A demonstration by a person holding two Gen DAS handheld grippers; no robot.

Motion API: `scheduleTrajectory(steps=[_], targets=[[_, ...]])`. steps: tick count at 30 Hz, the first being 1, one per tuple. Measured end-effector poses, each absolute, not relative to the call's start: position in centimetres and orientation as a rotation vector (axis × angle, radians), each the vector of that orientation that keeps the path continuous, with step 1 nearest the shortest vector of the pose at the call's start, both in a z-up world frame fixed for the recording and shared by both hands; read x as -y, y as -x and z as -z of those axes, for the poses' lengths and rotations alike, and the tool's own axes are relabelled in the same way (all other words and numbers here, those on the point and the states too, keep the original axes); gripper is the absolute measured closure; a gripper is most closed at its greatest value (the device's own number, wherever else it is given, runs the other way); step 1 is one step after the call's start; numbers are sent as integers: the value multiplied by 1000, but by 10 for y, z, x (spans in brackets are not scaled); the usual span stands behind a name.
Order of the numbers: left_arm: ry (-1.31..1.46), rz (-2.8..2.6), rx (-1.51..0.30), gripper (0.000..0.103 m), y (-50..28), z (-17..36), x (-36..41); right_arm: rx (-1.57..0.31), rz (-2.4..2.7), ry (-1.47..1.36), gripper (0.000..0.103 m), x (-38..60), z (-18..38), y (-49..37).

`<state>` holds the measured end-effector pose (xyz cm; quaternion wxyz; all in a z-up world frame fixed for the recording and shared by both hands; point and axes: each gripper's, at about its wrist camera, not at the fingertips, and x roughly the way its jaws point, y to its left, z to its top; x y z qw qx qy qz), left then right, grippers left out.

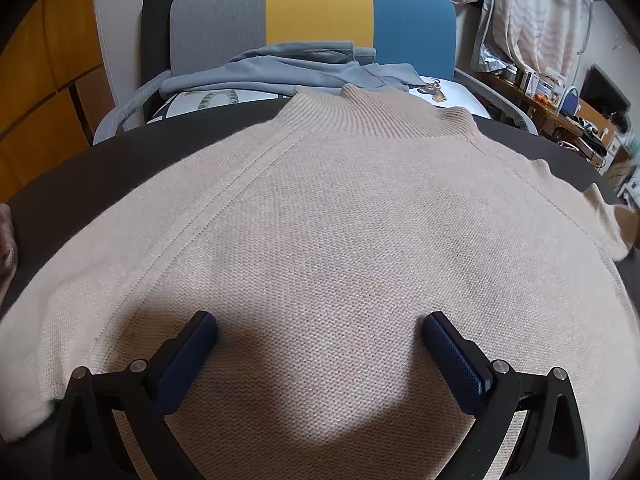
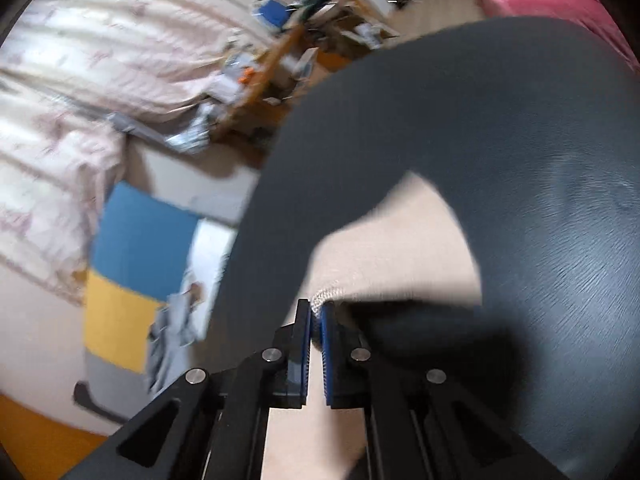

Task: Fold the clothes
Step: 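Grasp the other sleeve cuff with the right gripper and lift it, then fold the held sleeve across the sweater body with the right gripper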

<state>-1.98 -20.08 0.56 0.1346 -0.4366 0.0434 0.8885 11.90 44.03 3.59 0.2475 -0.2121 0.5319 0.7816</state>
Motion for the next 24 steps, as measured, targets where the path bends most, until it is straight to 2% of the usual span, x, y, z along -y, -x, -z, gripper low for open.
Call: scheduleTrajectory(steps=[8,11,15,20,24], targets=[[1289,-2557,-119,0,24,-10,202,-1500,-2499,610,99,-343,-104,-67],[1296,-2547,-94,0,24,-14,206,-1528,-2671,683,99,-279,-122,-40],[1250,-2572,-48,0,23,-31,218,-1475,-2870,834,99,-200,-130,-21],[1193,-2610,-54,0,23,-49,231,-1185,-3053,1213,99,-90,-89,-10],[1275,-2585,-26,0,34,-44,236,-798,-3058,1512,94,-37,-39,-17]])
